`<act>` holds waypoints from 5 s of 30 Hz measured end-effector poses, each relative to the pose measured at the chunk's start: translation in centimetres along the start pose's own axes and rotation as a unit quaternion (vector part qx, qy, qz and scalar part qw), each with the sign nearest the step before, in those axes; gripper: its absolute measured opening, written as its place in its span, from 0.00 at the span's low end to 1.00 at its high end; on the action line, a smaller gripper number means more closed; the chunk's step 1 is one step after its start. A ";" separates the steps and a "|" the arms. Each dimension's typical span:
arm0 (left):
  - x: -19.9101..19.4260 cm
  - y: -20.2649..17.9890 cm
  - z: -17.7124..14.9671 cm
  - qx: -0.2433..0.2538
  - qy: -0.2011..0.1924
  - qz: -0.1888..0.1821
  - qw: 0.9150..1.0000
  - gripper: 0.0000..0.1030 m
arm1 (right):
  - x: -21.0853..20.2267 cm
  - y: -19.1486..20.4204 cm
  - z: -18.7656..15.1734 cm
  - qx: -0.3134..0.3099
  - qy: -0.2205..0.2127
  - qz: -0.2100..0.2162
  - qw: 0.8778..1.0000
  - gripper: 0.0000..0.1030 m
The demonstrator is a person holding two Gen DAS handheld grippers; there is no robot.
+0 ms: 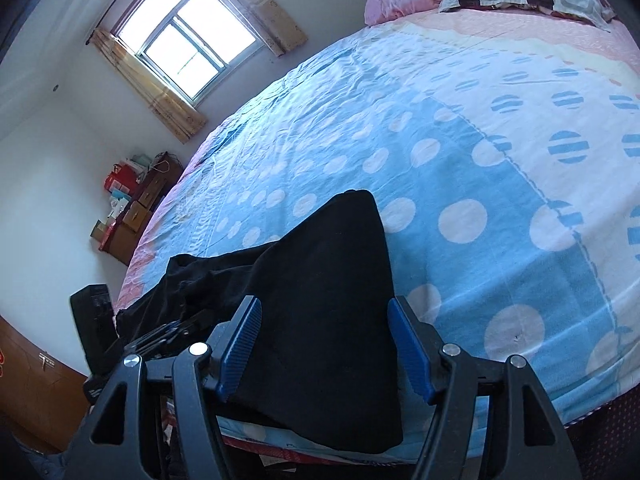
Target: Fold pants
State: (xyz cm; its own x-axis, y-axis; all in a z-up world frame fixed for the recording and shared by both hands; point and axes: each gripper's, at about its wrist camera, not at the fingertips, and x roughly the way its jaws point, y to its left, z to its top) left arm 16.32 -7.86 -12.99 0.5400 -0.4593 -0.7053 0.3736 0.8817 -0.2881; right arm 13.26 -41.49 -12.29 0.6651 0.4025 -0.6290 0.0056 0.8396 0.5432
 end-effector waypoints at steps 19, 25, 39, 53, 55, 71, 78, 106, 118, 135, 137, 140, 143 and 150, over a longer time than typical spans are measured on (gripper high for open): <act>-1.5 7.9 -1.5 -0.044 0.022 0.059 0.997 0.26 | 5.7 5.1 -2.9 -0.125 0.082 -0.044 0.988 0.65; -2.4 7.4 -0.8 -0.026 -0.005 0.061 0.998 0.57 | 4.7 5.8 -2.5 -0.132 0.080 -0.048 0.987 0.65; -3.2 9.9 -0.7 -0.020 -0.017 0.156 0.987 0.82 | 9.7 7.3 1.6 -0.164 0.095 -0.095 0.977 0.65; -5.5 11.6 -1.2 -0.034 -0.019 0.154 0.987 0.92 | 17.0 19.0 5.3 -0.140 0.158 0.137 0.968 0.65; -6.1 11.4 -1.2 -0.037 -0.027 0.142 0.989 0.92 | 19.5 20.6 5.2 -0.130 0.179 0.145 0.964 0.65; -8.1 12.3 -1.1 -0.007 -0.067 0.178 0.982 1.00 | 27.8 22.9 3.0 -0.149 0.268 0.153 0.939 0.36; -6.1 14.8 -2.7 -0.039 -0.019 0.213 0.976 1.00 | 28.0 23.6 2.7 -0.169 0.260 0.150 0.939 0.14; -7.0 14.9 -3.1 -0.023 -0.014 0.241 0.970 1.00 | 25.2 26.1 3.2 -0.243 0.173 0.084 0.951 0.13; -16.0 26.3 -5.7 -0.083 -0.036 0.369 0.925 1.00 | 13.7 24.7 -1.8 -0.319 0.100 0.027 0.942 0.52; -13.2 30.7 -6.9 -0.174 -0.032 0.229 0.957 1.00 | 17.2 23.7 -7.8 -0.327 0.146 -0.009 0.934 0.52; -13.1 30.6 -6.7 -0.172 -0.025 0.231 0.957 1.00 | 17.1 23.6 -7.9 -0.323 0.143 -0.007 0.936 0.52; -12.9 30.8 -6.2 -0.169 -0.014 0.226 0.959 1.00 | 16.9 23.4 -7.7 -0.312 0.140 -0.001 0.940 0.52; -13.5 30.6 -6.2 -0.172 -0.021 0.226 0.959 0.78 | 16.9 23.1 -7.7 -0.309 0.137 0.006 0.941 0.52; -16.2 29.4 -6.1 -0.182 -0.044 0.186 0.965 0.30 | 16.4 21.9 -7.3 -0.284 0.131 0.014 0.950 0.52</act>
State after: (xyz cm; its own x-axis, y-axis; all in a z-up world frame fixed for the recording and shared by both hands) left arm 13.90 26.14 -13.97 0.6531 -0.0980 -0.7509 -0.1389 0.9593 -0.2460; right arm 18.84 -13.84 -14.76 0.4498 0.4428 -0.7756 -0.4633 0.8581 0.2212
